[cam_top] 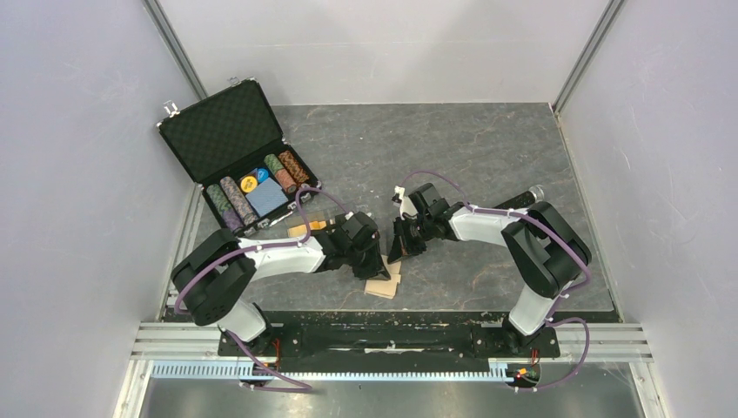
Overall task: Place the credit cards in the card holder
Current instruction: Close the card holder at the center of the board.
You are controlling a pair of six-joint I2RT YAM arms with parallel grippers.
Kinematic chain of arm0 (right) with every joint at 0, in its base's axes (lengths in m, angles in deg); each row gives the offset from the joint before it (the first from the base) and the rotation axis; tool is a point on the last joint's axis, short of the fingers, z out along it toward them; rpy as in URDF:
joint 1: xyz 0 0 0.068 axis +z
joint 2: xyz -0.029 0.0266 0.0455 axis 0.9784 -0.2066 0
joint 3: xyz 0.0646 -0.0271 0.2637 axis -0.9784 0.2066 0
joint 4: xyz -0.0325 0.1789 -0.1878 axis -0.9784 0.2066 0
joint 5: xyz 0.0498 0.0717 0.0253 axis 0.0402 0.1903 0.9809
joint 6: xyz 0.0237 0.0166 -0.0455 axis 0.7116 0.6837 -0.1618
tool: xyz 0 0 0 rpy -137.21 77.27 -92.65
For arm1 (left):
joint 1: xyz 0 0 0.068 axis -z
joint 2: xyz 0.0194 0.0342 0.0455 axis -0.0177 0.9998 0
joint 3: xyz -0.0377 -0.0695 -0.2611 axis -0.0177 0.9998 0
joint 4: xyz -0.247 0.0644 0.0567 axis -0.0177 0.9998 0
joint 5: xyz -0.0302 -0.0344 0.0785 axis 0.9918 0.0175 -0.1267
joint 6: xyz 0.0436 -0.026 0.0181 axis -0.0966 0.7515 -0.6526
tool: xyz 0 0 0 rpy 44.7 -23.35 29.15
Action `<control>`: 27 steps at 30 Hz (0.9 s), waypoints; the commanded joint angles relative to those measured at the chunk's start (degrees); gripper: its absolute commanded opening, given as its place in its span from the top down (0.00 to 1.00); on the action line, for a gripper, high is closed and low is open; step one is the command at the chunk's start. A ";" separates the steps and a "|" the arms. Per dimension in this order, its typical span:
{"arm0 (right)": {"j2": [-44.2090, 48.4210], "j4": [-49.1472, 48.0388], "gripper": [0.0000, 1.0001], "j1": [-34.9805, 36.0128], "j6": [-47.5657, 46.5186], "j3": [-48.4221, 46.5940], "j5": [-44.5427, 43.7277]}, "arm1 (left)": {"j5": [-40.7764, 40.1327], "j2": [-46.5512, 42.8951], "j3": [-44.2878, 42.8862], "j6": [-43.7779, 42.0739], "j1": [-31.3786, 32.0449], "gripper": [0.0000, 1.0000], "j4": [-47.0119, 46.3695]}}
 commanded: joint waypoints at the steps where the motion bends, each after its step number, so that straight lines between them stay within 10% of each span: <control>1: 0.29 3.32 1.00 -0.10 -2.85 1.79 -5.11 | -3.93 -0.91 -0.23 -1.83 0.09 0.98 -0.41; 21: 1.08 3.21 1.00 -0.08 -3.10 1.92 -5.06 | -2.68 -4.73 -1.83 -8.86 0.17 0.98 -1.33; 27: 3.47 3.23 1.00 -0.08 -3.45 2.01 -6.28 | -5.20 -13.61 2.23 -9.67 -0.07 0.76 -5.39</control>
